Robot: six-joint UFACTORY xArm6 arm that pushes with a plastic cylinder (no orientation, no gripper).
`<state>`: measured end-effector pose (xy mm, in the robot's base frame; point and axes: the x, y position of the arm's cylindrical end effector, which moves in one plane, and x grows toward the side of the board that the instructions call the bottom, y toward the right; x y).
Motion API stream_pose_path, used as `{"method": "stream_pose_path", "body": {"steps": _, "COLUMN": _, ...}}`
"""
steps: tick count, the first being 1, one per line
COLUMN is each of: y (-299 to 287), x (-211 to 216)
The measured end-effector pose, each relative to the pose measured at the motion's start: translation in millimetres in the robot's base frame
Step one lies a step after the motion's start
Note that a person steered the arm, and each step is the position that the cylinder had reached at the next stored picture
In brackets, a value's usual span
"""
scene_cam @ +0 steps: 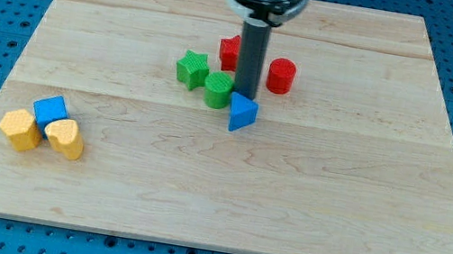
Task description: Push red star slightly upwards
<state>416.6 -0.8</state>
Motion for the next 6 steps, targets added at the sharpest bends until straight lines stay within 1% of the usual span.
{"method": "stream_pose_path", "body": {"steps": 1, "y": -29, "x": 15}}
{"method": "stream_pose_path", "body": {"steps": 2, "y": -36, "x": 2}}
{"method": "stream_pose_path", "body": {"steps": 4, "y": 6, "x": -61}}
{"method": "stream_pose_path", "body": {"steps": 5, "y": -23, "x": -70}}
{"method": "stream_pose_path", "body": {"steps": 6, "y": -49, "x": -68}}
